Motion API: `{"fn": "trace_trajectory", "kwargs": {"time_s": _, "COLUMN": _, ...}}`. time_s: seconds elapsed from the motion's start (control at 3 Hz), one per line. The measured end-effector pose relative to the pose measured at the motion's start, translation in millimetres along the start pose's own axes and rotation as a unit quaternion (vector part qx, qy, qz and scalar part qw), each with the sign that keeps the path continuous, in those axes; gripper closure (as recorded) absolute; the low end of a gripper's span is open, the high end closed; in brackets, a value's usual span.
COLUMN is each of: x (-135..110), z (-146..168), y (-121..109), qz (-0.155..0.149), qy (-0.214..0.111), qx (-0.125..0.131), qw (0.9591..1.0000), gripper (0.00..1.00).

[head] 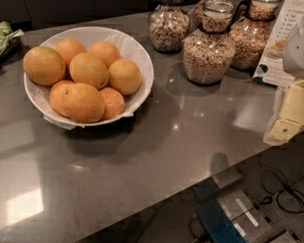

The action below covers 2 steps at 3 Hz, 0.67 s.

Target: Pick orange from white bowl

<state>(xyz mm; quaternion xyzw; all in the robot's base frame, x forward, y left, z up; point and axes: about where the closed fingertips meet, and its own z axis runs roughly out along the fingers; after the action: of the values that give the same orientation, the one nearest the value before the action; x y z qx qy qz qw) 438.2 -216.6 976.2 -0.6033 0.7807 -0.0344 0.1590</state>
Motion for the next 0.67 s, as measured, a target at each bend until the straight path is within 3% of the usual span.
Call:
{"fn": "trace_trajectory", "kwargs": {"time_s": 0.33, "x": -1.6, "z": 0.1, "y": -0.8, "qz": 0.000, "qy": -0.002, "qx": 0.001, "qw": 1.0000, "gripper": 0.00}}
{"fn": "trace_trajectory", "kwargs": {"time_s": 0.67, "x": -37.9, "z": 6.9, "y": -10.8, "qz": -0.031, "qy": -0.023, "qx": 0.008, "qw": 0.9992, "gripper": 0.00}}
